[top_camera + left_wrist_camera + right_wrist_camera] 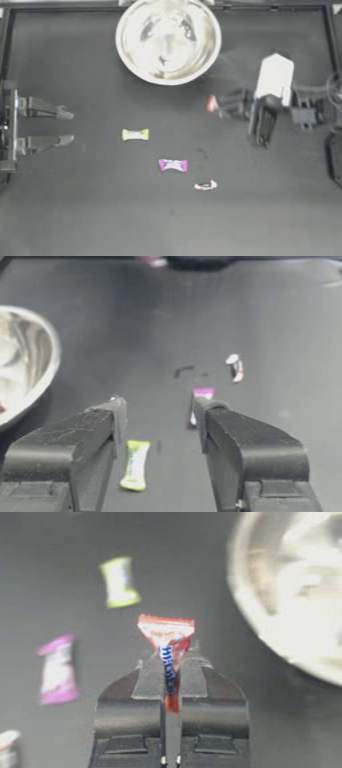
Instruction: Put candies in bowl
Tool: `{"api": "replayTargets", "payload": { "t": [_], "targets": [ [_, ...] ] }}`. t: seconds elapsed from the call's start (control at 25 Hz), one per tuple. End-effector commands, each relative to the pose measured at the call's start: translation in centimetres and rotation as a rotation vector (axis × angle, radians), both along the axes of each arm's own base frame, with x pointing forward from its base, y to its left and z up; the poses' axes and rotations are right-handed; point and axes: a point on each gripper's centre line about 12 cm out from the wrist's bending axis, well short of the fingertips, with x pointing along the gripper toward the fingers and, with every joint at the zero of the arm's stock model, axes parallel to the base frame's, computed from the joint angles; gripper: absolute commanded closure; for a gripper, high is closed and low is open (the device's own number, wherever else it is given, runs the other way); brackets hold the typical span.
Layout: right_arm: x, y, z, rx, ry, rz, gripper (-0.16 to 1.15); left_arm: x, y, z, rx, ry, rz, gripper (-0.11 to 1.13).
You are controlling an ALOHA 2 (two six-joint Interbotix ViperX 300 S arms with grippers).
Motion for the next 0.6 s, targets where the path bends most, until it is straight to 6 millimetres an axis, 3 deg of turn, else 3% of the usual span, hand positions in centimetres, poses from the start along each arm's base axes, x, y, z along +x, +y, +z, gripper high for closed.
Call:
{"api": "replayTargets", "payload": {
  "t": [0.04, 0.28, 0.6],
  "targets": [
    [0.8, -3.1, 1.6, -0.035, -0.062, -0.037, 0.87, 0.4, 0.1, 0.0, -0.003, 0.005, 0.006, 0.2],
    [1.8, -8.7, 1.7, -0.07, -0.097, -0.084, 0.87, 1.0, 0.3, -0.6, -0.003, 0.031, 0.012, 0.2],
    [4.1, -14.7, -0.4, -0.062, -0.06, -0.157, 0.87, 1.3, 0.4, -0.9, -0.002, 0.036, 0.017, 0.2]
  ]
}}
